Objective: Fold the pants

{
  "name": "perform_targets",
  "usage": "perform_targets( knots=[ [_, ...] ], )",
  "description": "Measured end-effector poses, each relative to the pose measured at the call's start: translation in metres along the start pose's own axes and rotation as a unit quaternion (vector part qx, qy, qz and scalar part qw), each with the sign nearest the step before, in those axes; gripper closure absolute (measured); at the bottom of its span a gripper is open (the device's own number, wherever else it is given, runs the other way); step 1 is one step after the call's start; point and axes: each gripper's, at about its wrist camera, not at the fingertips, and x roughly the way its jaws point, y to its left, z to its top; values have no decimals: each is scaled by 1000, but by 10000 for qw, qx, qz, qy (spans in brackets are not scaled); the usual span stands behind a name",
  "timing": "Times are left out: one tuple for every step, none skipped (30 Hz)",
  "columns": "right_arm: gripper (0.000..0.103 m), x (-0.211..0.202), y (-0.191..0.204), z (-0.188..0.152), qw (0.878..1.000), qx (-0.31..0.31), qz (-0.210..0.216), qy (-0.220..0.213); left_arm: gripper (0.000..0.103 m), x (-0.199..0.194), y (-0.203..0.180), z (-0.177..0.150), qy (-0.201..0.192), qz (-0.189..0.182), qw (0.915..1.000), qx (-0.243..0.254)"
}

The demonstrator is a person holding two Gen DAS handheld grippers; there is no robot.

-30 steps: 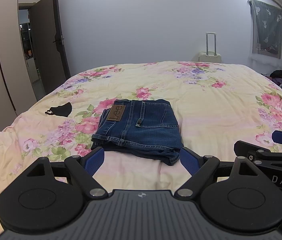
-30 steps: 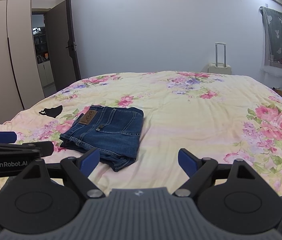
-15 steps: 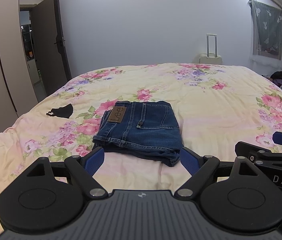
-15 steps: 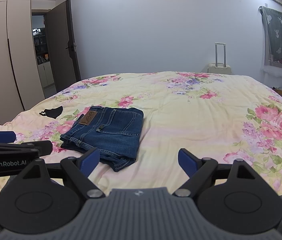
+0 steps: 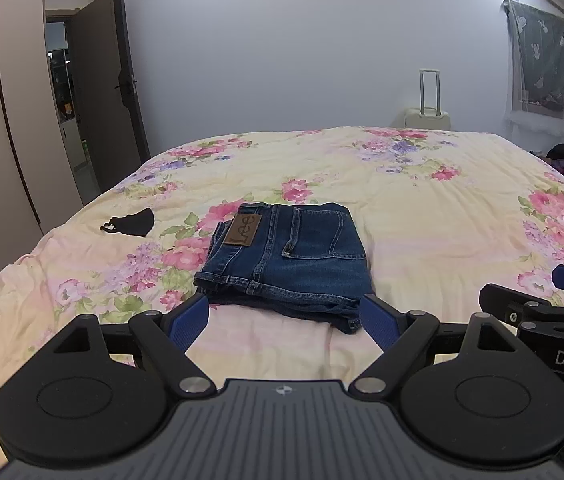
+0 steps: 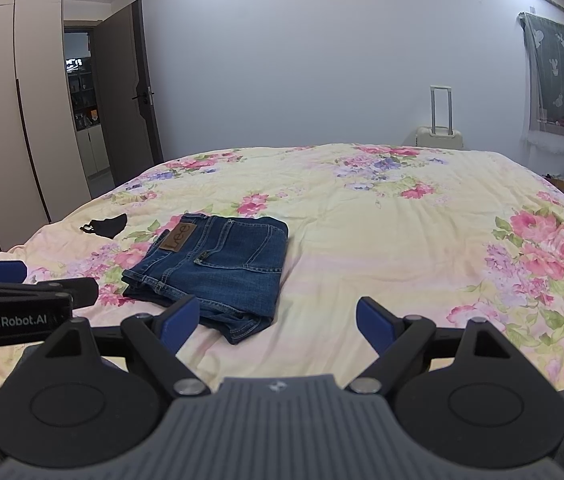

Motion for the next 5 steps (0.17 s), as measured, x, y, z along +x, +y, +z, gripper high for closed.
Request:
perform_targets(
  knots=[
    [21, 0, 0, 0, 10000, 1, 3, 1, 3, 0, 0, 0, -2, 1, 10000, 6],
    [21, 0, 0, 0, 10000, 2, 5, 0, 3, 0, 0, 0, -2, 10, 10000, 11],
    [21, -1, 0, 0, 10000, 3, 3, -1, 3, 0, 0, 0, -9, 19, 10000, 16],
    [21, -1, 0, 0, 10000, 3, 3, 1, 3, -1, 0, 0, -12, 13, 10000, 11],
    [21, -1, 1, 0, 10000, 3, 3, 6, 3, -1, 0, 0, -13, 6, 10000, -1]
  ],
)
